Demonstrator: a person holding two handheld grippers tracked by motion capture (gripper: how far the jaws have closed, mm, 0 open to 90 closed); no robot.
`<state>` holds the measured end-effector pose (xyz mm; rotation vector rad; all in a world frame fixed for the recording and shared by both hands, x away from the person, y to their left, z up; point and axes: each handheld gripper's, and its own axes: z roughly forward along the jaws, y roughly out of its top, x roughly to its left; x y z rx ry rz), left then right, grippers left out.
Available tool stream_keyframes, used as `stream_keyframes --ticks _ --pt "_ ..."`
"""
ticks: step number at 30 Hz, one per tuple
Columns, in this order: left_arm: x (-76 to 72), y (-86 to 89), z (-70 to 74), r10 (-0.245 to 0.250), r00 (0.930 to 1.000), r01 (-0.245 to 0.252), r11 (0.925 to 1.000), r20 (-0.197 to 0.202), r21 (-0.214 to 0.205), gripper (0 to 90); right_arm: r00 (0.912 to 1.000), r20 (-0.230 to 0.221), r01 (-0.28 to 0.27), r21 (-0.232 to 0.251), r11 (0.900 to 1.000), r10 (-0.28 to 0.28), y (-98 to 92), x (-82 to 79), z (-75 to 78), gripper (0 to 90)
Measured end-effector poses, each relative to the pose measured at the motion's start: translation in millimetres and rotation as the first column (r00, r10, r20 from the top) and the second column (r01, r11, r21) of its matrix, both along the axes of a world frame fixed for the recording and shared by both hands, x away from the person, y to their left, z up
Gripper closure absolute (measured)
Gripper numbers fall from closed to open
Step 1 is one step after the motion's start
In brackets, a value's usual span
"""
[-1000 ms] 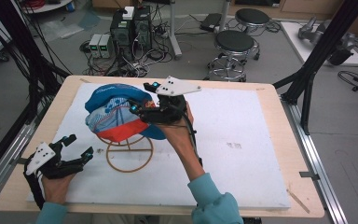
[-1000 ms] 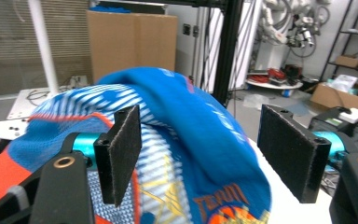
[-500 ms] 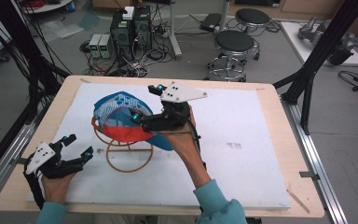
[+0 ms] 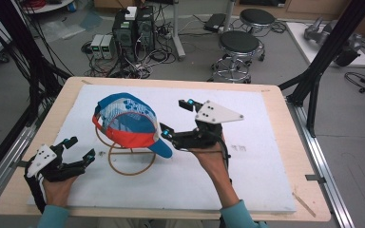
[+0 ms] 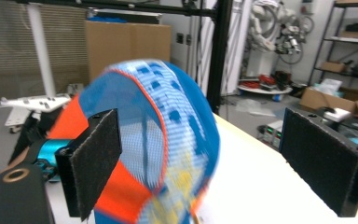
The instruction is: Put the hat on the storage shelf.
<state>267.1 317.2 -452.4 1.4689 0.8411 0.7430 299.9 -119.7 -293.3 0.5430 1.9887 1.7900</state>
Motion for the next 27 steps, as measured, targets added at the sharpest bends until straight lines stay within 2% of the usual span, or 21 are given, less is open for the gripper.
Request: stream_keyframes --ticks 6,10,14,16,22,27 --pt "-0.3 -1.1 0.0 0.002 1.0 -0.002 1.0 0.003 0.003 14.6 0.996 -0.004 0.089 0.001 0.9961 -0.089 -34.6 -11.5 -20.5 12.1" --pt "-0.5 -1.0 -0.1 0.004 1.0 -0.004 1.0 0.004 0.004 14.6 0.9853 -0.004 0.17 -0.017 0.9852 -0.171 -57.2 -20.0 -39.3 12.1" --pt "-0.8 -1.2 -0.2 0.005 1.0 -0.005 1.0 0.007 0.003 14.6 0.9572 0.013 0.289 -0.025 0.9569 -0.289 -79.5 -29.0 -66.7 12.2" --pt "-1.0 -0.9 -0.1 0.003 1.0 -0.003 1.0 0.007 0.008 14.6 0.9431 -0.004 0.332 -0.029 0.9427 -0.332 -90.2 -32.3 -80.4 12.1" --pt "-1.0 -1.3 -0.1 0.004 1.0 -0.004 0.9999 0.009 0.009 14.6 0.9096 -0.034 0.413 -0.043 0.9099 -0.414 -116.1 -38.7 -115.3 12.1" --pt "-1.2 -1.3 -0.2 0.006 0.9999 -0.006 0.9999 0.01 0.009 14.6 0.8823 -0.05 0.465 -0.06 0.8832 -0.468 -129.7 -41.6 -138.5 12.1"
